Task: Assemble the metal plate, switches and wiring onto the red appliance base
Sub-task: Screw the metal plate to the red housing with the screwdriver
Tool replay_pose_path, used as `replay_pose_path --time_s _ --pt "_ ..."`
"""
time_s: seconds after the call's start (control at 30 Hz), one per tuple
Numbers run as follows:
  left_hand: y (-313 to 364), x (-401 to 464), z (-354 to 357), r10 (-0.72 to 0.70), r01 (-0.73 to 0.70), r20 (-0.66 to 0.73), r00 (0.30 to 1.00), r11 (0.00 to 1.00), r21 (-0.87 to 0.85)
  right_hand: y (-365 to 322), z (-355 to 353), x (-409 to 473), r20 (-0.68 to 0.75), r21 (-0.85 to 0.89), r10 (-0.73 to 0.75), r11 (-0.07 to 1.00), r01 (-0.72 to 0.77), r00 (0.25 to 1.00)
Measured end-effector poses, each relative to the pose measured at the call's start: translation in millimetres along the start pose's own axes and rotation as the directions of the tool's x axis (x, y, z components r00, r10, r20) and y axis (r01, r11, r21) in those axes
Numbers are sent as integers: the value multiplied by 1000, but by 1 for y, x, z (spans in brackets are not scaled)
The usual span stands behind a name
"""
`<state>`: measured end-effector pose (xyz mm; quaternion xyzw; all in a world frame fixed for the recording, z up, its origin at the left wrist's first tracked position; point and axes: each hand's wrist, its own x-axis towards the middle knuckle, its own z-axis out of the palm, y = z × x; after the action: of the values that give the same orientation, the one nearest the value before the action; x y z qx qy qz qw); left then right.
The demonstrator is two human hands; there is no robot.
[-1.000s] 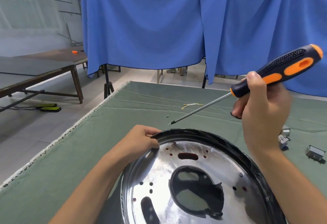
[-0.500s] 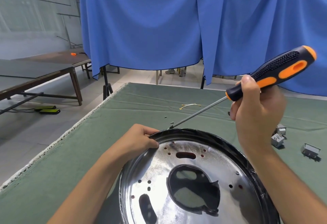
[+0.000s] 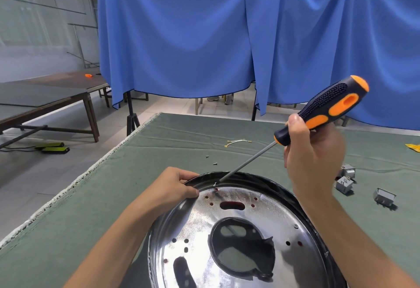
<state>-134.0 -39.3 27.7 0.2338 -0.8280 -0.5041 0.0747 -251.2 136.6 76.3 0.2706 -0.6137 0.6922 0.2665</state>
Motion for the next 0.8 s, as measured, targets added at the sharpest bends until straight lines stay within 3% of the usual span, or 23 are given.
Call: replay_pose_path --time_s 0.27,0.8 --pt "0 -2 -2 8 -8 1 1000 1000 18 -3 3 -3 19 -92 -115 989 116 993" --pt "-1 0 1 38 -38 -20 999 999 5 -14 10 -3 55 -117 -165 978 170 985"
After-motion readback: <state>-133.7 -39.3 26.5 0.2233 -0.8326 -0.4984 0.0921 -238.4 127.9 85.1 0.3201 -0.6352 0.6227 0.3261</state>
